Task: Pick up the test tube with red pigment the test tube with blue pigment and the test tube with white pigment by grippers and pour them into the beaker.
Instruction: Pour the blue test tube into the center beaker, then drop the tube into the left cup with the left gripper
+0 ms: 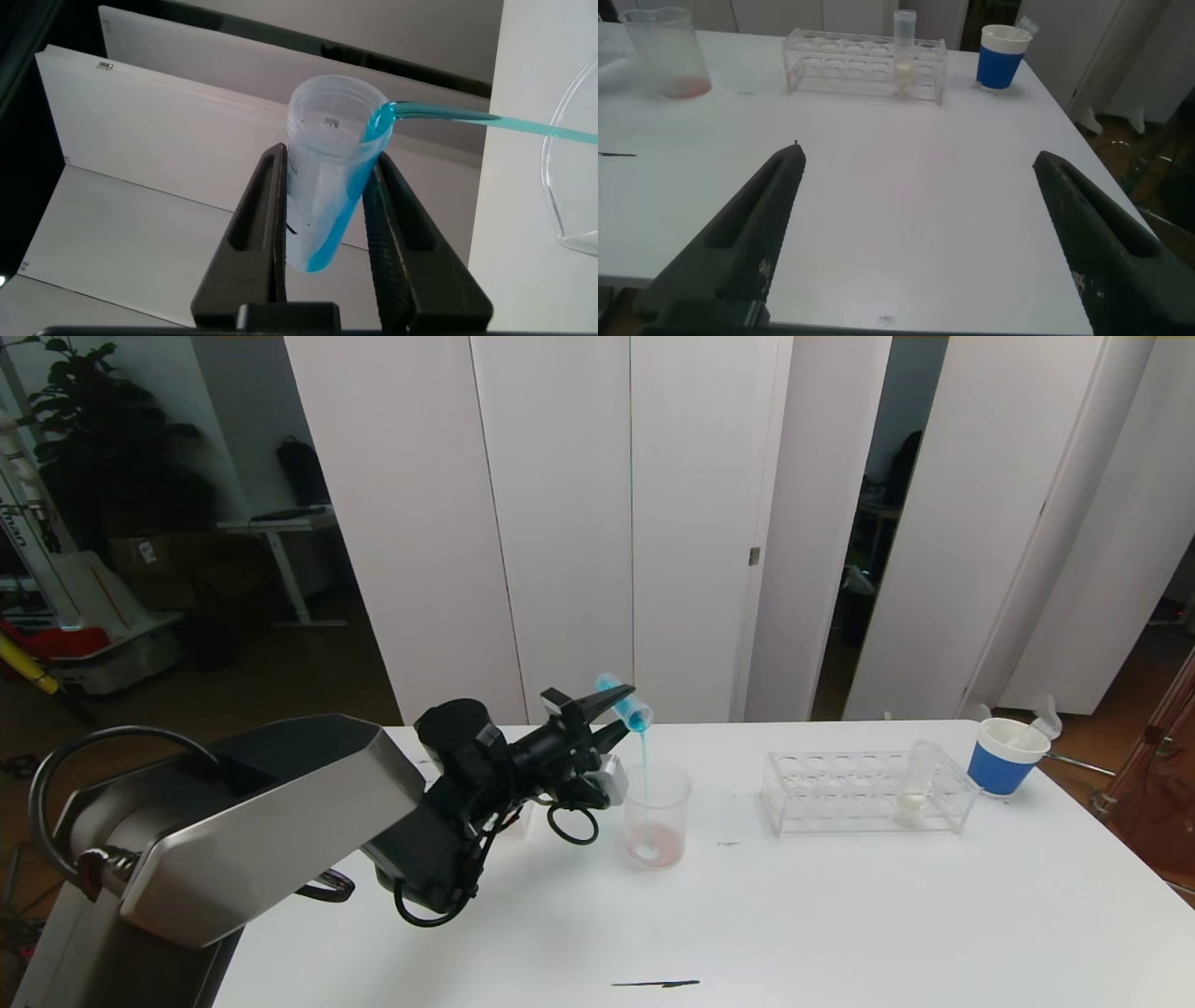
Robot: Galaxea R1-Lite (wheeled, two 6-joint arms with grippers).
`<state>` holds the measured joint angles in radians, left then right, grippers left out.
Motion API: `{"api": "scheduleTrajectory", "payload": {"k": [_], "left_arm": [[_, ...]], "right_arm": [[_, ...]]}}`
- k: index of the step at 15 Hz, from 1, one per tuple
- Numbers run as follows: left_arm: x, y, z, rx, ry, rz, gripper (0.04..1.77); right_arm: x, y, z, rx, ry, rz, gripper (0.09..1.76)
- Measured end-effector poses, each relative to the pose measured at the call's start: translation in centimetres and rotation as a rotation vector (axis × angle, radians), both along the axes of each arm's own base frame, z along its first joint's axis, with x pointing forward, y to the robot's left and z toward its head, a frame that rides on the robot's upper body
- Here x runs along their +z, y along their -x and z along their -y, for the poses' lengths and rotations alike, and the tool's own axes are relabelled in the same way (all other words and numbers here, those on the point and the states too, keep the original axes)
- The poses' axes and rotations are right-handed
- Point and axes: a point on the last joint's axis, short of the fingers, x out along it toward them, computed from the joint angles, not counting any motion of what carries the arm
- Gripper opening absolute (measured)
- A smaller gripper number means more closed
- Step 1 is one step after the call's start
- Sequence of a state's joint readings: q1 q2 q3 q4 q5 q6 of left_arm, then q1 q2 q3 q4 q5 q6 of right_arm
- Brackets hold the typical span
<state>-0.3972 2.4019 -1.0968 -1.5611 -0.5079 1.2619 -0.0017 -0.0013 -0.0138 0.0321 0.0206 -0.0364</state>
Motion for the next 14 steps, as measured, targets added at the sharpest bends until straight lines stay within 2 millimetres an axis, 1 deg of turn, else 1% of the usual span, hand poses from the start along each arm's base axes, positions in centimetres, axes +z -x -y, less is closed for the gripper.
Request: {"api": "scheduleTrajectory", "payload": {"k": [7,14], "left_arm": [[0.3,-0.1,0.0,-0.010,-0.003,0.021,0.58],[1.1,-0.2,-0.2,-0.002,-0.005,0.051,0.58]], "right_arm": [[0.0,0.0,0.0,0.000,0.000,0.000,1.75],[0.0,0.0,0.0,0.000,0.000,0.000,1.75]]}}
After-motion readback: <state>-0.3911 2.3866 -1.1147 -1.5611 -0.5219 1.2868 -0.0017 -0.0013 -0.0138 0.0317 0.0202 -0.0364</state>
